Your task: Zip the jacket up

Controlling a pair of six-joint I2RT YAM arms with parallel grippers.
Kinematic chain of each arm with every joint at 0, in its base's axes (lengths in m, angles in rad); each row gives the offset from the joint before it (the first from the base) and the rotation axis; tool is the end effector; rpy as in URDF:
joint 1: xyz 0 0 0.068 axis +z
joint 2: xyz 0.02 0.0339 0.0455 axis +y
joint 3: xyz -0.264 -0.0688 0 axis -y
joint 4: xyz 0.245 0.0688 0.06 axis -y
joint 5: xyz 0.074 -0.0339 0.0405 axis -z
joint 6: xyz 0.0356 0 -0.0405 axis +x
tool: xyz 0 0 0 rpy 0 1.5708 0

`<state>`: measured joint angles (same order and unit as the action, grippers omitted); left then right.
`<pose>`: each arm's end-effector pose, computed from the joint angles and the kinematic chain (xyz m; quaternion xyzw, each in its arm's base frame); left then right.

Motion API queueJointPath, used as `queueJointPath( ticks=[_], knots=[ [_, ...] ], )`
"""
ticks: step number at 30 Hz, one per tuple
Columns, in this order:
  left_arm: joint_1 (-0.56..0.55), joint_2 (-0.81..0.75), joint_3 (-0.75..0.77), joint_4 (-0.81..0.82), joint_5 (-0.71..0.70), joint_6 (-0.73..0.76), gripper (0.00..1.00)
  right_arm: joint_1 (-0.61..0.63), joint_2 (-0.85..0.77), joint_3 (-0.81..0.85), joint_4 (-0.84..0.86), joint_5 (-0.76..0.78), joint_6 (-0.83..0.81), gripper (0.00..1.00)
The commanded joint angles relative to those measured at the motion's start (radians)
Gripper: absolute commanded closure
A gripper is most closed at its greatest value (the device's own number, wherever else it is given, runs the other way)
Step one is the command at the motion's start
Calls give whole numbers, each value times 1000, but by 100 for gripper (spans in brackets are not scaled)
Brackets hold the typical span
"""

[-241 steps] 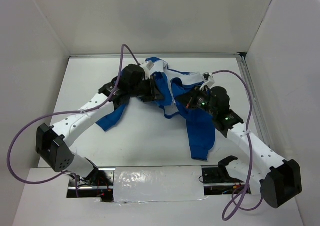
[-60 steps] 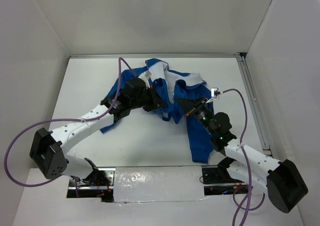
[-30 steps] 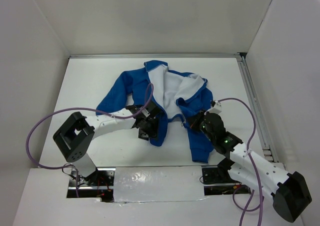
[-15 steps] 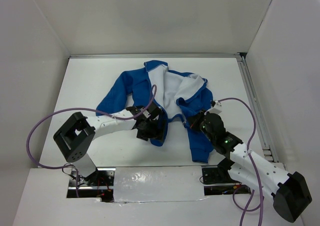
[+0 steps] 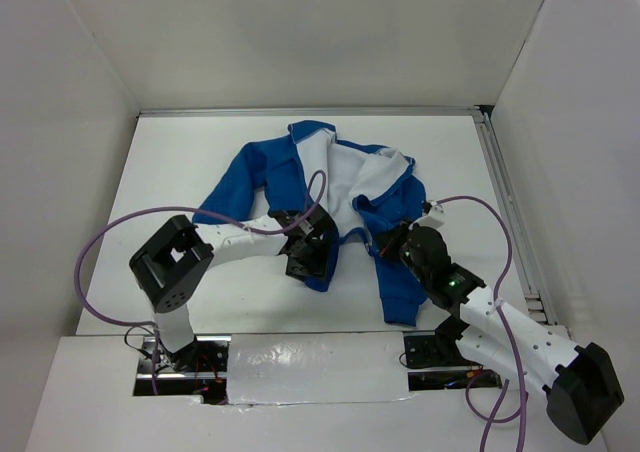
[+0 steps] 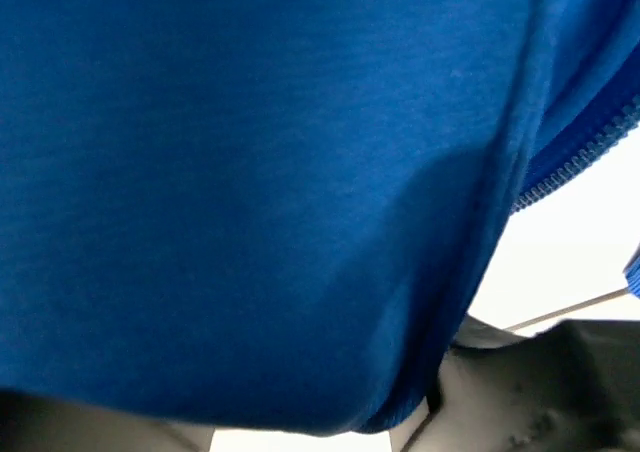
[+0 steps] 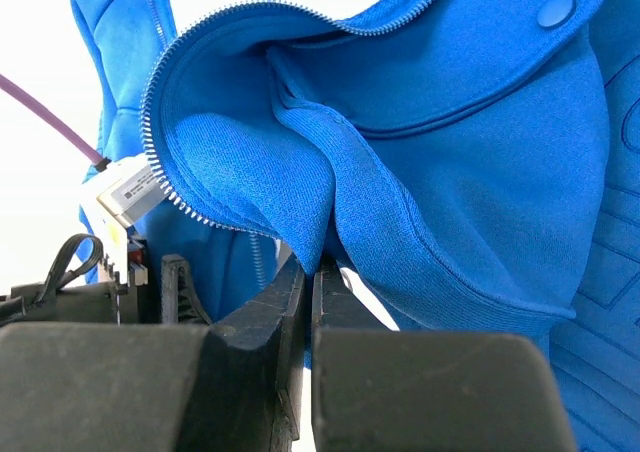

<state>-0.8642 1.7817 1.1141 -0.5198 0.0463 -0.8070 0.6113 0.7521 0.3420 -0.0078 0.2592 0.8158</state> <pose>0.2233 -0.2641 0.1655 0.0325 0.9809 -0.1565 0.1109 0.1485 0.0929 0.2072 0.1549 0.8198 0.2718 0.4795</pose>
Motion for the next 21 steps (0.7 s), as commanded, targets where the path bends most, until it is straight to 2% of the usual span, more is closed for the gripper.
queueJointPath(
  ticks=[1,7,10,11,13,14,18,21],
  knots=[
    [-13,50,-20,-3,-26,-23,39,8,-14,15,22,43,14,100],
    [-45,105,26,-75,-101,-109,40,8,-28,6,14,63,45,100],
    [-61,140,41,-85,-108,-121,48,8,-39,3,-15,81,52,100],
    [-62,150,46,-91,-109,-129,63,10,-42,5,-17,87,51,100],
    [-62,166,56,-111,-112,-135,82,10,-43,8,-24,92,51,100],
    [-61,165,56,-109,-112,-129,100,8,-43,9,-27,91,46,100],
    [-53,122,67,-69,-109,-72,100,8,-40,11,3,51,5,100],
    [2,-17,84,12,-34,29,100,4,-59,22,80,-4,-23,100]
  ],
)
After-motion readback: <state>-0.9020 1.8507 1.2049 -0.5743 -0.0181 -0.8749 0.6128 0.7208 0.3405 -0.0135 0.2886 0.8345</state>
